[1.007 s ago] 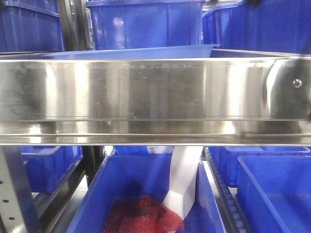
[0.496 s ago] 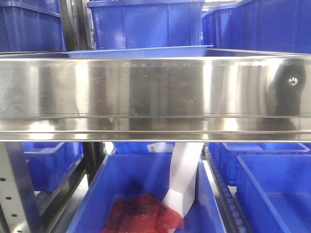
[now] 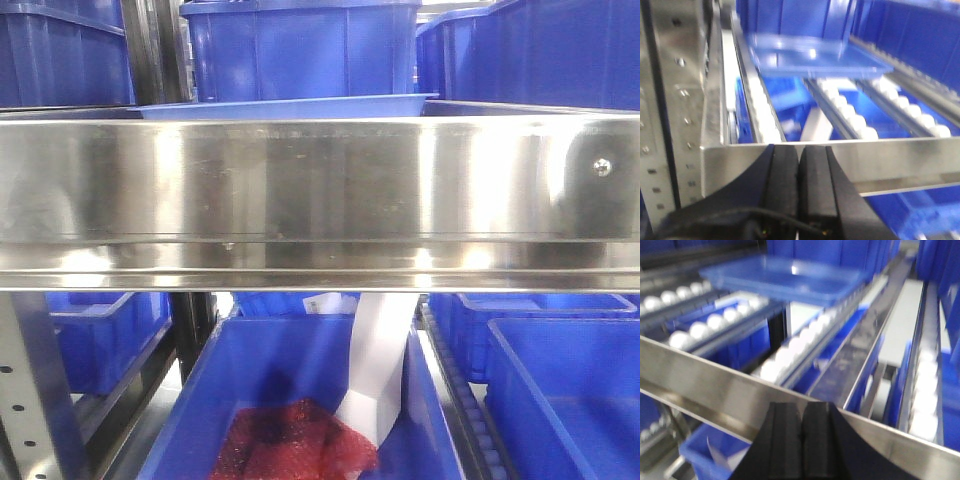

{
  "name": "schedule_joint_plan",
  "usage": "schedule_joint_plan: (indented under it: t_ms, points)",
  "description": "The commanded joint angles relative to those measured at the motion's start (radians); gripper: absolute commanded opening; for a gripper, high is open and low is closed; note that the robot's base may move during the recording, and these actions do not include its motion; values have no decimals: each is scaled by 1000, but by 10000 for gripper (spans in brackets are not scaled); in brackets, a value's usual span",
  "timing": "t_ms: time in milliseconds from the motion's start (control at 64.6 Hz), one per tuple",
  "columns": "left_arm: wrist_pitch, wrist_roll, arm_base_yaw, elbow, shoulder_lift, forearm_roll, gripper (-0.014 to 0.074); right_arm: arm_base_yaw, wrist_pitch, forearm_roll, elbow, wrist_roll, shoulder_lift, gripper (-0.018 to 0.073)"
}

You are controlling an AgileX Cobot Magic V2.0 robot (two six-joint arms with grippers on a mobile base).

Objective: Grab blue tray and place on right shelf
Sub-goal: 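Extend both grippers forward and set the tray on the roller shelf, then open both grippers and withdraw them from the tray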

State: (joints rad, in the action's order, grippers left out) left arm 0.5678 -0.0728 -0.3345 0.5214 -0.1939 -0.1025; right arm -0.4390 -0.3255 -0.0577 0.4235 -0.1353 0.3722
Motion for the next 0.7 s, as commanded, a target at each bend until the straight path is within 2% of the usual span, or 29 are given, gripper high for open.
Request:
schedule_joint_plan:
  t_ms: [0, 170, 681]
  points:
    - [-126, 7, -9, 4, 20, 6, -49, -2, 134, -15, 16, 14, -41, 57]
    - [-126, 7, -9, 1, 34, 4, -49, -2, 184, -15, 16, 14, -45, 57]
    - [-126, 7, -6, -1, 34, 15, -49, -2, 181, -15, 15, 14, -45, 57]
